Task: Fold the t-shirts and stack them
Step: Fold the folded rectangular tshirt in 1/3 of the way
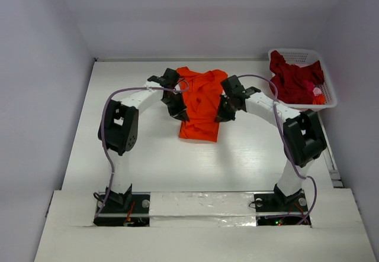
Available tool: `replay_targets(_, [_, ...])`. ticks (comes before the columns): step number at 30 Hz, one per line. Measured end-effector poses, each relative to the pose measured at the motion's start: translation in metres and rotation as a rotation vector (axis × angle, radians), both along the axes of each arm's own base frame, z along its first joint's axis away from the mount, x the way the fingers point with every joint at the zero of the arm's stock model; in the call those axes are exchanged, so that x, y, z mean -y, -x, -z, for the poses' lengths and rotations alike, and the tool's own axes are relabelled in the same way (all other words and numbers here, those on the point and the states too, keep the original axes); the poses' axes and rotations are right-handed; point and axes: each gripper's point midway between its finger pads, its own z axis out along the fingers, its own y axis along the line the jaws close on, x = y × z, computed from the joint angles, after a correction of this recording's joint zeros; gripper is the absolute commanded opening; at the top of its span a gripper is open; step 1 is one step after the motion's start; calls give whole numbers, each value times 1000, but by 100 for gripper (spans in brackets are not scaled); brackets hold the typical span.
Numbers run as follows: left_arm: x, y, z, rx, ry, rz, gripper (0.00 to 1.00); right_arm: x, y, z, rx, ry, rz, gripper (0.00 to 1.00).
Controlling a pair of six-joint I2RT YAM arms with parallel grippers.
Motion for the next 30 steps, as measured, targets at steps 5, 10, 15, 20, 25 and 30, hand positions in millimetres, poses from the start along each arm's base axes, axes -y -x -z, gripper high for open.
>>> replay_targets(5, [-3,-4,18,-32,-19,-2,0,-5,-6,5,-9,5,-25,0])
replay_targets(10, [-5,-12,19,-26,-21,-9,0,-7,-12,18,-28,17,-42,0])
replay_targets(15, [-4,-18,16,-12,-16,-7,0,-6,-16,27,-45,21,-46,0])
replay_targets(20, [-3,-21,22,-18,-18,-9,0,-5,-20,32,-52,22,-56,0])
replay_targets(25, [-4,-23,30,-29,-25,-13,3,-6,-26,33,-45,22,-73,0])
replay_targets(30, [-8,-28,31,-16,-28,-26,8,-5,-30,32,-30,31,-86,36])
